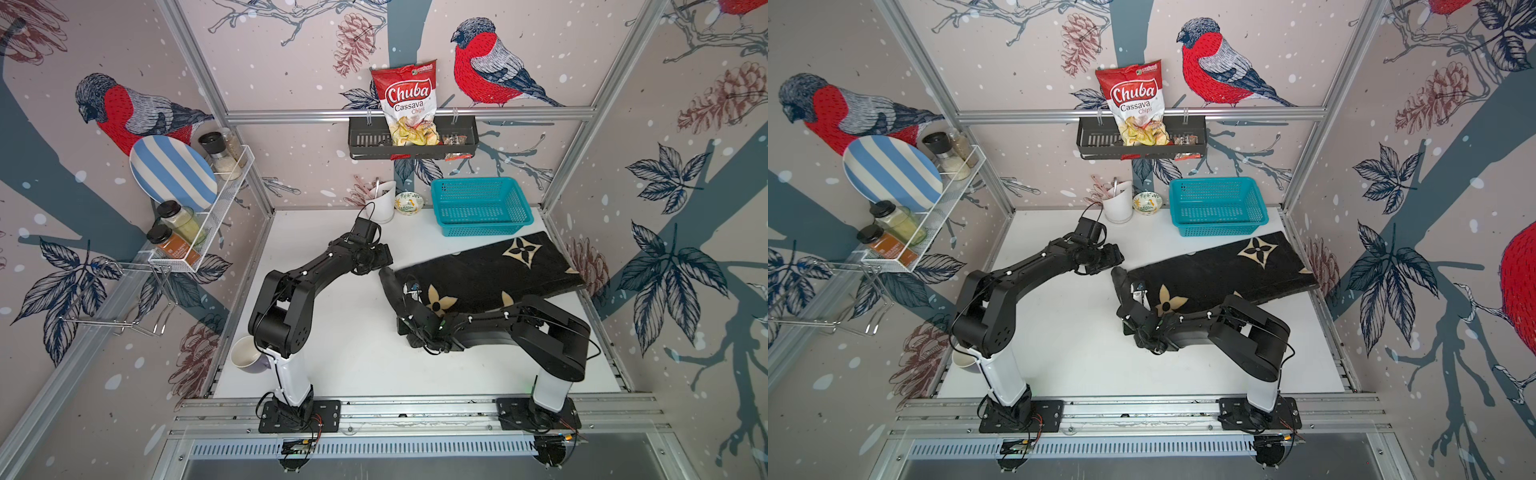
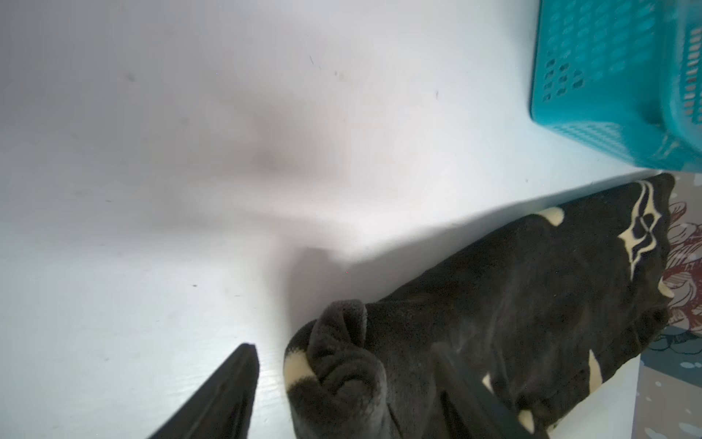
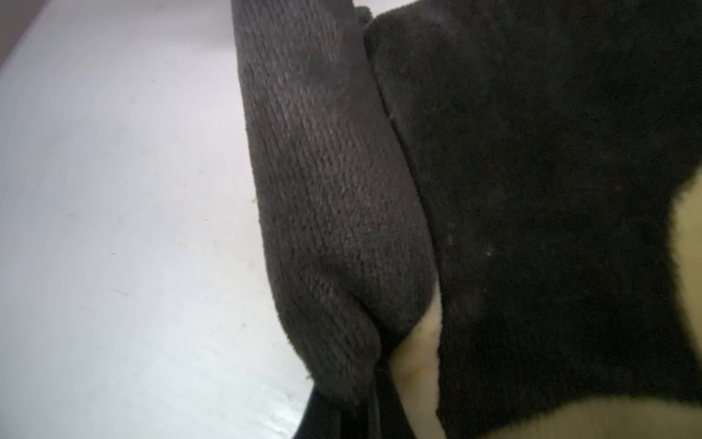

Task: Roll up the pillowcase
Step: Roll the pillowcase at the center of the board.

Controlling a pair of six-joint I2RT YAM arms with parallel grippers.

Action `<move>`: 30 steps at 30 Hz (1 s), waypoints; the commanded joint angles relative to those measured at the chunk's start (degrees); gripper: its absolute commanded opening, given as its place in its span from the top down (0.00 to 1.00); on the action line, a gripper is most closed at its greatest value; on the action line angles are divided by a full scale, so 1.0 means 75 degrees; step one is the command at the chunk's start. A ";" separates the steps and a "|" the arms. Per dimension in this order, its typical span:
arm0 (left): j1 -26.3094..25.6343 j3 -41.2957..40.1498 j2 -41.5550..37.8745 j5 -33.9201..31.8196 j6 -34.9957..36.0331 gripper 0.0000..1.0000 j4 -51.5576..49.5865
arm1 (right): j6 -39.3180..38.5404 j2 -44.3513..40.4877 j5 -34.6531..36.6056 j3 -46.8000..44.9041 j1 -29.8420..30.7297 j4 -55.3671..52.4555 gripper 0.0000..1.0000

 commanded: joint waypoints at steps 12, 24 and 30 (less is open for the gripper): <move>-0.0401 -0.1643 -0.1027 0.0703 -0.0014 0.23 0.0974 | 0.3839 0.0035 -0.3945 -0.2547 -0.1570 0.5370 1.00; -0.1016 -0.1193 0.0337 0.0689 -0.0250 0.31 0.1210 | 0.4301 0.0282 -0.4122 -0.3000 -0.1806 0.6087 1.00; -0.1104 -0.0660 0.0964 0.0284 -0.0210 0.65 0.0568 | 0.3297 -0.0488 -0.3463 -0.2696 -0.1651 0.4230 0.63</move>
